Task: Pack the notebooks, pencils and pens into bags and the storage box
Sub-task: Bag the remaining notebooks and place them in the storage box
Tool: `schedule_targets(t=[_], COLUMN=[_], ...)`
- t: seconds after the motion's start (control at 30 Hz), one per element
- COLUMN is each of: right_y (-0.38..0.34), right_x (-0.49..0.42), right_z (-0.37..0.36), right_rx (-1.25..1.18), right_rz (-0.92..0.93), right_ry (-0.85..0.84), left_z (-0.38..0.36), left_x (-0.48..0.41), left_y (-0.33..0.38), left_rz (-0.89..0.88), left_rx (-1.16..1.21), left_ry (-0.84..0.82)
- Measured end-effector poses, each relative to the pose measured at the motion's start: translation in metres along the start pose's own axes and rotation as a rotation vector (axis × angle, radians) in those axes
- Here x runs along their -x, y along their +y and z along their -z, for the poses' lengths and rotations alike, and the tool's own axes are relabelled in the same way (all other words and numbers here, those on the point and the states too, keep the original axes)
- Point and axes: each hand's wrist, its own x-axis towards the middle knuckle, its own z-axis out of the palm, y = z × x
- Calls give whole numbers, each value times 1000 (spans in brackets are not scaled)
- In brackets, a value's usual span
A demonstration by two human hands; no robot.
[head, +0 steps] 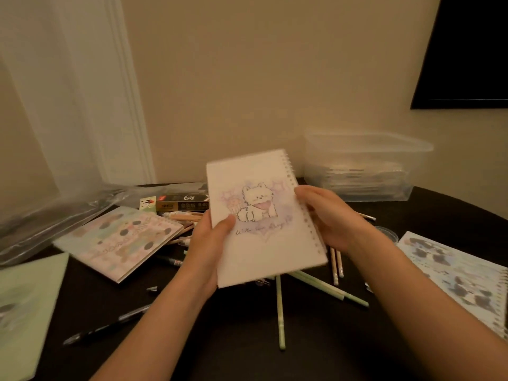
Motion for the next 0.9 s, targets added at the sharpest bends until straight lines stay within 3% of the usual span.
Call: schedule_targets(t=[0.07,0.13,0.3,0.43,0.53,0.7,0.9], right_y=[-1,2,4,-6,-11,-3,8], right_x=[17,28,27,29,43,70,97], right_z=[5,2,-12,-9,-9,-14,-8], right_rx=[-40,-86,-77,67,195,543,983], right_rz=[-11,17,227,316,468,734,734], right_ry=[-206,-296,-51,96,164,256,251], left_z=[2,2,-9,-16,-31,-59,-67], left_x=[-1,-2,-1,10,27,58,65], left_y=[2,4,4,9,23,40,22], left_rz=[33,39,2,-277,-385,-147,113], left_rx=[82,112,-56,-422,-575,-309,100], left_ry=[31,47,116,235,65,-285,-315])
